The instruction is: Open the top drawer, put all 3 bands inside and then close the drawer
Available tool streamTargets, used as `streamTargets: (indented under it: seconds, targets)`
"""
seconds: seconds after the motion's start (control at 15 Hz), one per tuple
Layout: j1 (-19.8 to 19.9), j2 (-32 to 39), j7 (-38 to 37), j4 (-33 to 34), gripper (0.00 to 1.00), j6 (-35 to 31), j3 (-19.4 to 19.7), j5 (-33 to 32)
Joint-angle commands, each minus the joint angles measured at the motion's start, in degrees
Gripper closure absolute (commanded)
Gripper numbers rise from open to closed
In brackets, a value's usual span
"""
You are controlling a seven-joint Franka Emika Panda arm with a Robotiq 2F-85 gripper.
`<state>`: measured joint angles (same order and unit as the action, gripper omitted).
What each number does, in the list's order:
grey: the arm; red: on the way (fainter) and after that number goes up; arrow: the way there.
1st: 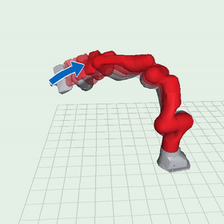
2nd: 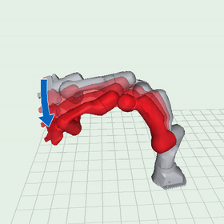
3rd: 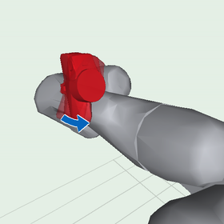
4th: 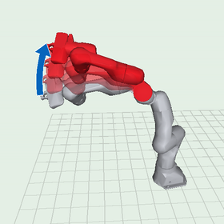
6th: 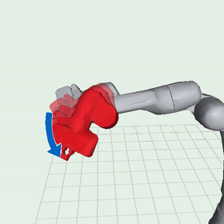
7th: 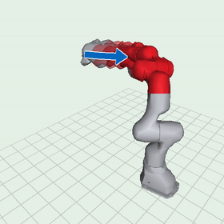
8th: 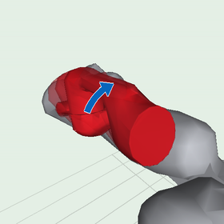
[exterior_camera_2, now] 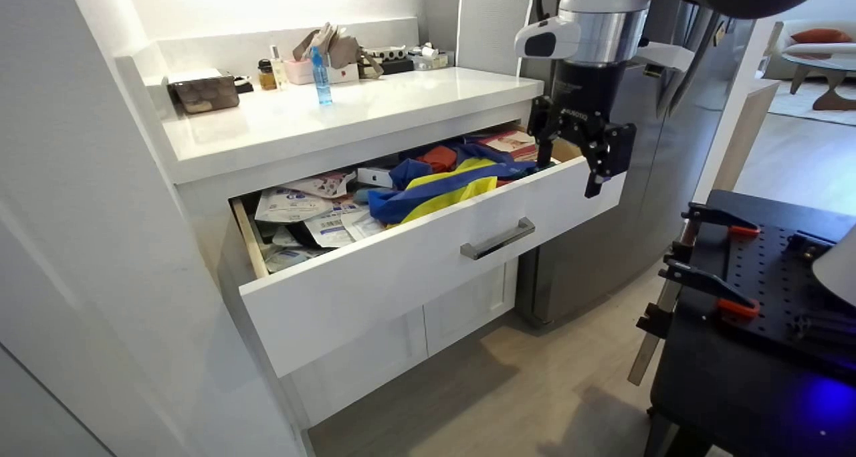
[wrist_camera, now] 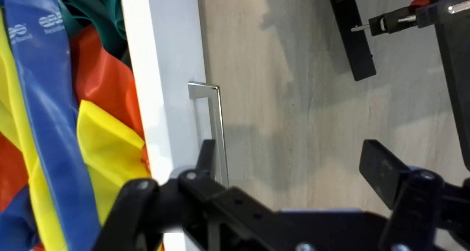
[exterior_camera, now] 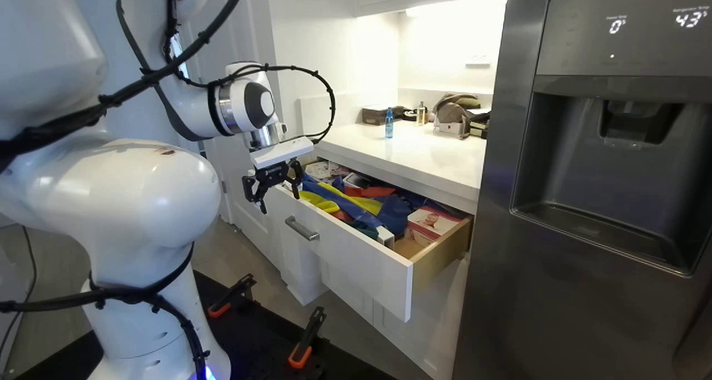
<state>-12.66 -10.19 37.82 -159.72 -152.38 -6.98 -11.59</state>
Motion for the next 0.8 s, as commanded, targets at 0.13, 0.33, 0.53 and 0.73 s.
streamTargets:
  seconds: [0.13,0.33,0.53,0.73]
  targets:
    - [1.08,4.56,-2.37,0.04,0.28,-2.51,-0.74,-4.27]
    - [1.08,6.42,-2.13,0.06,0.51,-3.15,-0.75,-4.98]
    - [1.31,8.45,-2.19,0.84,0.75,-5.39,-0.74,-5.65]
    - [1.74,10.73,-2.17,2.8,0.97,-7.96,-0.56,-6.09]
